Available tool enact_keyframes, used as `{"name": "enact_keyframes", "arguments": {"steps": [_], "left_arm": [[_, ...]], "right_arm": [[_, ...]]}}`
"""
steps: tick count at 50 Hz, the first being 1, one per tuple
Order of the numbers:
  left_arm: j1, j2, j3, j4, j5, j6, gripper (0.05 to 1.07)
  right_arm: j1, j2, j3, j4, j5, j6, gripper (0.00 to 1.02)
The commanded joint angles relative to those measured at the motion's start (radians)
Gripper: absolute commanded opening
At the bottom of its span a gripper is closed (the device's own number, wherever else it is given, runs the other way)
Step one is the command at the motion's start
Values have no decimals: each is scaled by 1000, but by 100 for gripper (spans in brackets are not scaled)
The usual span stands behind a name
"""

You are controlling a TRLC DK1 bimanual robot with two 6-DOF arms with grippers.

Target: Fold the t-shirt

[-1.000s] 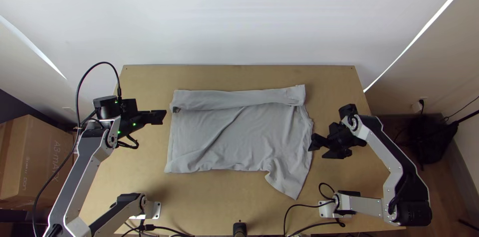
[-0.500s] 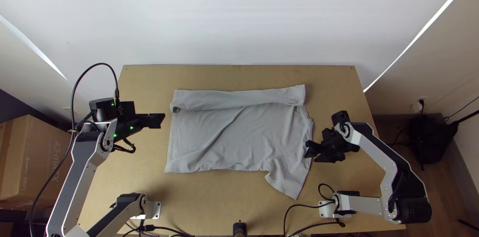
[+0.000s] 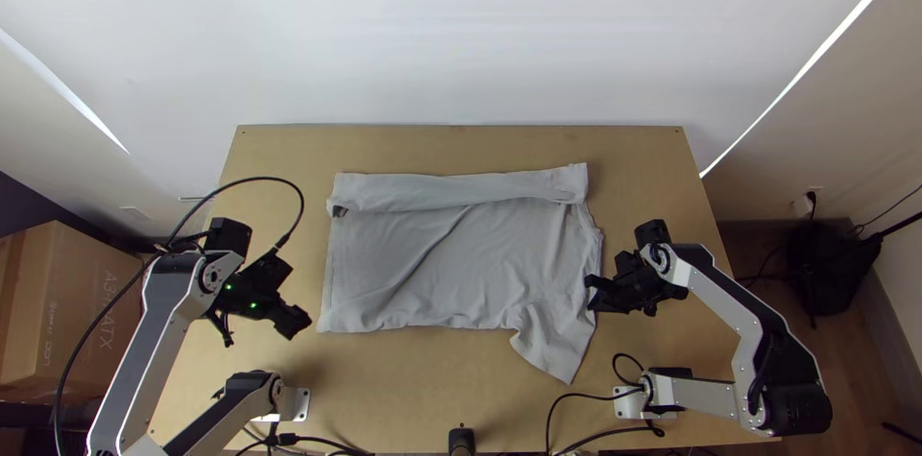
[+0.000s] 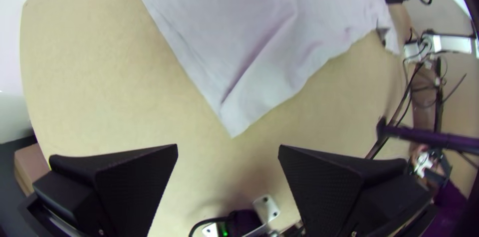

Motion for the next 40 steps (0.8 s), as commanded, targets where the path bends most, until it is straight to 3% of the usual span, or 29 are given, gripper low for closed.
{"name": "enact_keyframes", "arguments": {"steps": [1,10,34,36,40], "left_arm": [[-34,16,-66,-26,-46,74,101],[-111,70,-134,37,-69,62,94],[-199,309,-166,234,-52,-1,92],[-200,322,-166,237,-46,-3,86],[-200,325,-170,278,-13,-4,63]], "right_arm": [[18,-37,-29,-7,-16,6,2],[52,-85,-49,-11,-19,39,2],[50,-177,-83,-40,-21,68,2],[50,-180,-83,-40,-19,71,2],[44,-188,-81,-40,-19,74,2]]}}
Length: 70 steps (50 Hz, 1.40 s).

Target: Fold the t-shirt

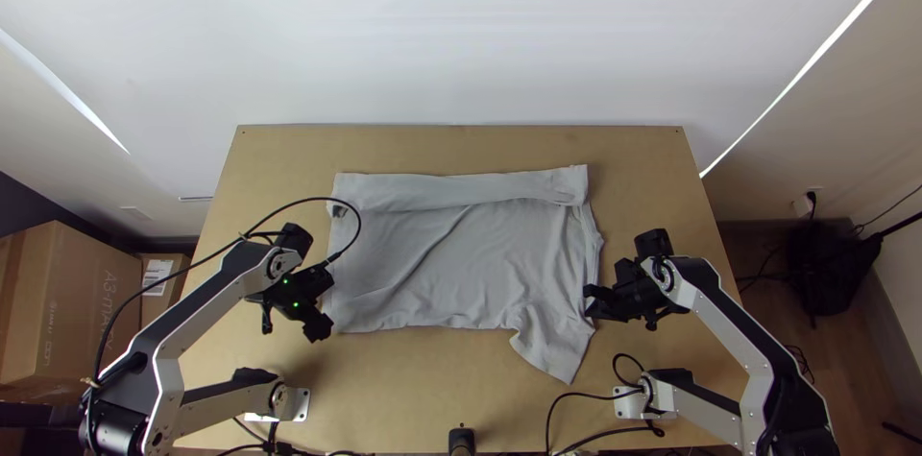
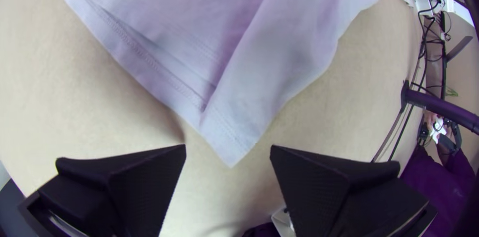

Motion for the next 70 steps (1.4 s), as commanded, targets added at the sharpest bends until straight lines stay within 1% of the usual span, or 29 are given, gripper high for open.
{"name": "enact_keyframes", "arguments": {"steps": [1,6,13,21,30,33,37,42,50,56,63,68,70], "left_arm": [[-8,18,-27,31,36,-8,55],[-8,9,-33,77,96,9,8],[15,-2,-52,77,103,44,8],[139,-23,-55,69,105,125,8],[233,-47,-56,63,103,185,8],[253,-48,-58,62,105,201,8],[264,-50,-52,63,105,202,8],[268,-63,-33,65,105,201,8],[251,-62,57,66,129,162,8],[239,-31,135,68,148,133,8],[231,29,227,83,162,96,8],[231,78,295,111,169,63,8],[231,102,327,118,172,56,8]], "right_arm": [[-12,-19,-18,-18,-9,17,2],[-32,-21,-9,-16,-9,9,2],[-83,-18,5,-2,-8,-23,2],[-160,18,28,10,-8,-77,2],[-246,107,69,16,3,-138,2],[-279,144,91,30,15,-144,2],[-301,177,129,28,20,-150,2],[-296,179,192,4,18,-147,2],[-252,202,341,-117,12,-147,2],[-218,236,427,-177,-2,-146,2],[-198,320,525,-258,-35,-144,2],[-195,357,574,-262,-80,-140,2],[-190,372,597,-262,-81,-138,2]]}}
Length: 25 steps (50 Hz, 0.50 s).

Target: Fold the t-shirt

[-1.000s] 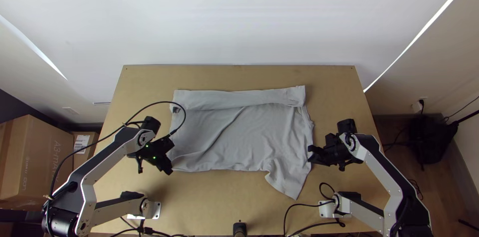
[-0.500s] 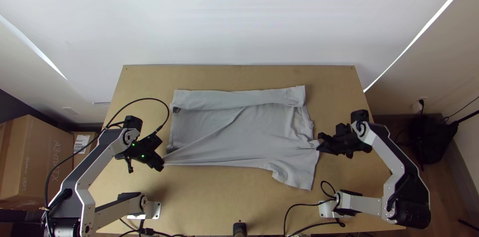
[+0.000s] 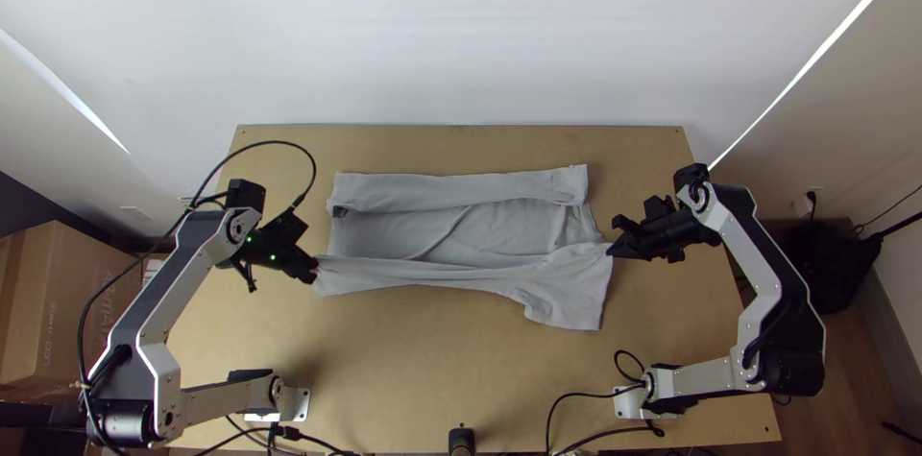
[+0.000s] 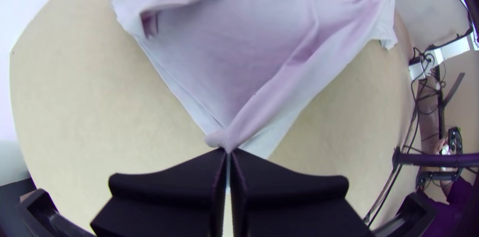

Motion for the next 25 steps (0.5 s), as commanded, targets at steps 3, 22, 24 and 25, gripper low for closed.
{"name": "enact_keyframes", "arguments": {"steps": [3,22,24,25], "left_arm": [[-4,93,118,38,16,-57,8],[-27,364,470,46,19,-109,8],[-32,390,502,43,21,-112,8],[-35,404,517,43,19,-113,8]], "right_arm": [[16,61,96,-10,-16,-1,2],[35,281,412,24,-16,57,2],[38,310,448,25,-16,62,2],[38,328,467,27,-16,65,2]]}}
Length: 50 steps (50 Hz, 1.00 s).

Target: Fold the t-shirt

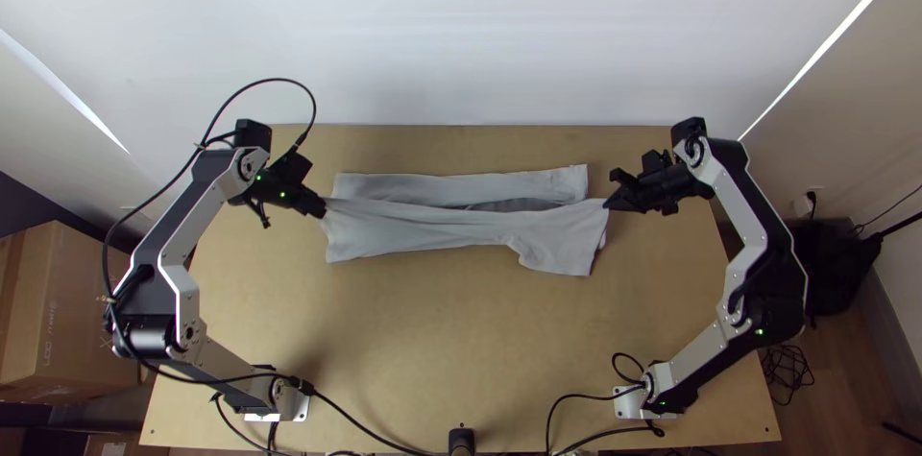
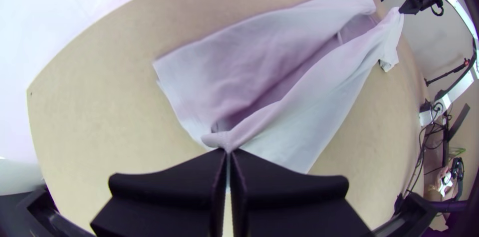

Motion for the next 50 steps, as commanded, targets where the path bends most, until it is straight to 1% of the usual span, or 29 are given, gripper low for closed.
{"name": "enact_keyframes", "arguments": {"steps": [1,13,22,31,32,33,34,35,37,38,39,40,42,44,46,50], "left_arm": [[-13,76,101,-8,13,-21,8],[-30,240,282,-13,11,-53,8],[-29,344,383,-24,11,-72,8],[-16,430,434,-19,11,-79,8],[-15,443,440,-16,11,-81,9],[-15,453,448,-16,11,-82,14],[-15,461,452,-19,11,-82,24],[-15,466,452,-20,11,-81,36],[-15,469,448,-14,11,-64,62],[-15,469,445,-5,11,-58,73],[-15,466,437,9,13,-58,80],[-15,459,429,23,18,-58,84],[-6,446,411,64,37,-62,88],[7,436,405,85,60,-82,89],[17,432,408,85,79,-105,89],[39,421,409,79,94,-145,97]], "right_arm": [[9,91,109,5,-3,30,2],[27,292,336,5,-5,59,2],[36,441,503,7,-3,96,2],[41,544,615,10,18,124,2],[42,552,621,10,18,125,3],[42,556,626,12,21,127,4],[42,561,629,15,25,130,11],[42,562,629,15,25,133,21],[44,562,629,15,28,133,49],[44,562,628,16,35,133,68],[44,559,625,16,46,133,86],[44,558,620,16,57,133,98],[42,549,612,16,89,133,99],[39,530,597,22,107,133,99],[35,496,566,45,112,133,99],[19,398,483,108,115,144,99]]}}
